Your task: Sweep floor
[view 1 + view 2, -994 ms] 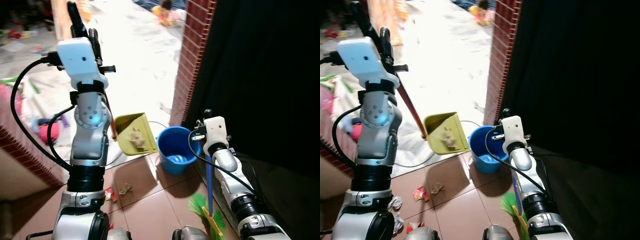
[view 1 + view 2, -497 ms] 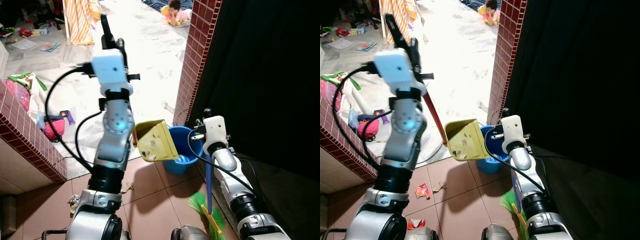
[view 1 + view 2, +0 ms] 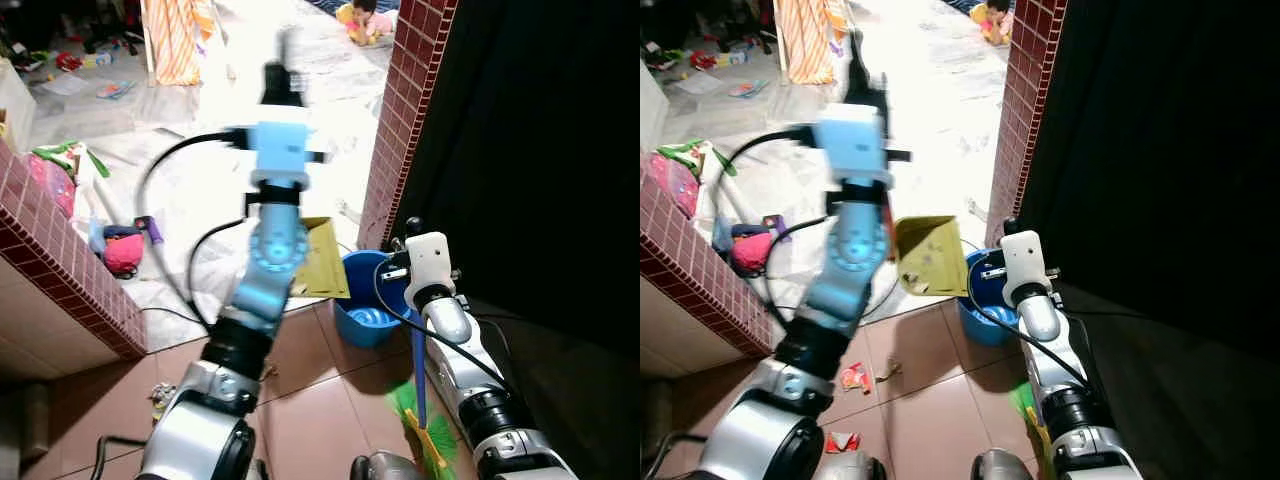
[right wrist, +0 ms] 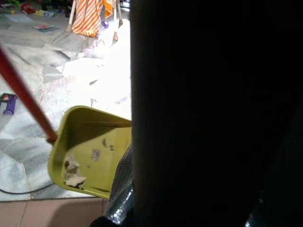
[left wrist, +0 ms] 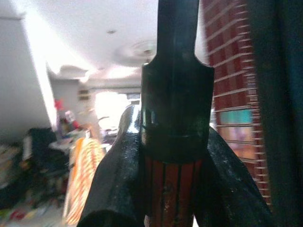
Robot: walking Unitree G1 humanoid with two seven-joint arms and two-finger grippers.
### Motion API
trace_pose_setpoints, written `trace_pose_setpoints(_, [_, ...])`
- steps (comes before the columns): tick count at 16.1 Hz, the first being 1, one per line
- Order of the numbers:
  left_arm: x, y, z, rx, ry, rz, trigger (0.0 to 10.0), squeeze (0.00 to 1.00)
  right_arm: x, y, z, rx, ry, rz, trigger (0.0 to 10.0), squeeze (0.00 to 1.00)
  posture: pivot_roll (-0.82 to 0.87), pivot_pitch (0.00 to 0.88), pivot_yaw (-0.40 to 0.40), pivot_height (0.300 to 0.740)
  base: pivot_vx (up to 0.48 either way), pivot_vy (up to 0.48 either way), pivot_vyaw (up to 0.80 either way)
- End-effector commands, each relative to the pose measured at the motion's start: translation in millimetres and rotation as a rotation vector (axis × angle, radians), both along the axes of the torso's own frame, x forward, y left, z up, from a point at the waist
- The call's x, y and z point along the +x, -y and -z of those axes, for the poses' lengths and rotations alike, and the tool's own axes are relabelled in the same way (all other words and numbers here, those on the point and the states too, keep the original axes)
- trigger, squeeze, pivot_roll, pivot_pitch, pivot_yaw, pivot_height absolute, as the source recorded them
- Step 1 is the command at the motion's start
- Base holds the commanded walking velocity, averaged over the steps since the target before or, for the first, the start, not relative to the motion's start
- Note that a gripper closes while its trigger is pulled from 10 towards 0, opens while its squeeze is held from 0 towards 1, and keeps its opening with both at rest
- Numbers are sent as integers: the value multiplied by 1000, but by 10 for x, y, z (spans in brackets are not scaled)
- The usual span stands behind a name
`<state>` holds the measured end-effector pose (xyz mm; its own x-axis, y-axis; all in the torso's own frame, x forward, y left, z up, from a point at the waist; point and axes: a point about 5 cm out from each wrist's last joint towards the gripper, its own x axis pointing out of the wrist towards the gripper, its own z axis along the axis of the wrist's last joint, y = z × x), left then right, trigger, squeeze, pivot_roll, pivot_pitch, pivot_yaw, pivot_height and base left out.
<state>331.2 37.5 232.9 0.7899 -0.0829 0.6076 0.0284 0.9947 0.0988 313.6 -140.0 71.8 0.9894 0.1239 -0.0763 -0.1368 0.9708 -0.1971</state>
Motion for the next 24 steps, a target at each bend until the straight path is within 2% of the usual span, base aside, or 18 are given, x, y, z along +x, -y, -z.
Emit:
trace_pose_setpoints(1, [-34, 101, -139, 17, 77, 41, 10000, 0, 16, -27, -94, 21, 47, 7, 10000, 0, -74, 0, 65, 740, 0, 0, 0])
trace_pose_setpoints(2, [-67, 261, -145, 33, 93, 110, 10000, 0, -4, -30, -80, 27, 49, 19, 10000, 0, -78, 0, 77, 740, 0, 0, 0])
trace_pose_setpoints(4, [-100, 359, -139, 43, 99, 171, 10000, 0, -11, -30, -73, 28, 50, 25, 10000, 0, -80, 0, 86, 740, 0, 0, 0])
trace_pose_setpoints(6, [-209, 542, -91, 90, 116, 313, 10000, 0, -6, -18, -72, 30, 52, 34, 10000, 0, -80, 0, 93, 740, 0, 0, 0])
trace_pose_setpoints(7, [-233, 582, -70, 104, 118, 341, 10000, 0, -3, -17, -75, 30, 53, 36, 10000, 0, -78, 0, 94, 740, 0, 0, 0])
trace_pose_setpoints(9, [-343, 736, -4, 171, 126, 519, 10000, 0, 11, -20, -89, 30, 59, 40, 10000, 0, -77, 0, 97, 740, 0, 0, 0])
trace_pose_setpoints(10, [-463, 831, 60, 235, 146, 666, 10000, 0, 25, -29, -96, 31, 62, 41, 10000, 0, -74, 0, 96, 740, 0, 0, 0])
trace_pose_setpoints(11, [-507, 863, 100, 260, 139, 727, 10000, 0, 27, -36, -93, 30, 62, 40, 10000, 0, -74, 0, 96, 740, 0, 0, 0])
trace_pose_setpoints(12, [-593, 922, 197, 335, 134, 831, 10000, 0, 30, -44, -87, 28, 62, 37, 10000, 0, -75, 0, 94, 740, 0, 0, 0])
trace_pose_setpoints(13, [-615, 941, 227, 355, 128, 861, 10000, 0, 31, -47, -86, 24, 63, 33, 10000, 0, -76, 0, 92, 740, 0, 0, 0])
trace_pose_setpoints(16, [-593, 930, 200, 391, 161, 861, 10000, 0, 32, -39, -84, 18, 66, 30, 10000, 0, -77, 0, 89, 740, 0, 0, 0])
trace_pose_setpoints(18, [-544, 888, 85, 392, 207, 825, 10000, 0, 40, -41, -90, 11, 72, 25, 10000, 0, -78, 0, 85, 740, 0, 0, 0])
trace_pose_setpoints(19, [-511, 837, -72, 411, 277, 793, 10000, 0, 51, -56, -113, -12, 92, 7, 10000, 0, -78, 0, 82, 740, 0, 0, 0])
trace_pose_setpoints(20, [-493, 821, -113, 403, 283, 781, 10000, 0, 52, -59, -116, -15, 94, 4, 10000, 0, -79, 0, 82, 740, 0, 0, 0])
trace_pose_setpoints(21, [-351, 685, -333, 317, 292, 666, 10000, 0, 53, -61, -114, -11, 93, 4, 10000, 0, -79, 0, 80, 740, 0, 0, 0])
trace_pose_setpoints(23, [-194, 428, -619, 213, 320, 523, 10000, 0, 50, -59, -102, -11, 90, 2, 10000, 0, -75, 0, 68, 740, 0, 0, 0])
trace_pose_setpoints(24, [-99, 198, -795, 163, 339, 415, 10000, 0, 44, -57, -95, -14, 85, -7, 10000, 0, -69, 0, 58, 740, 0, 0, 0])
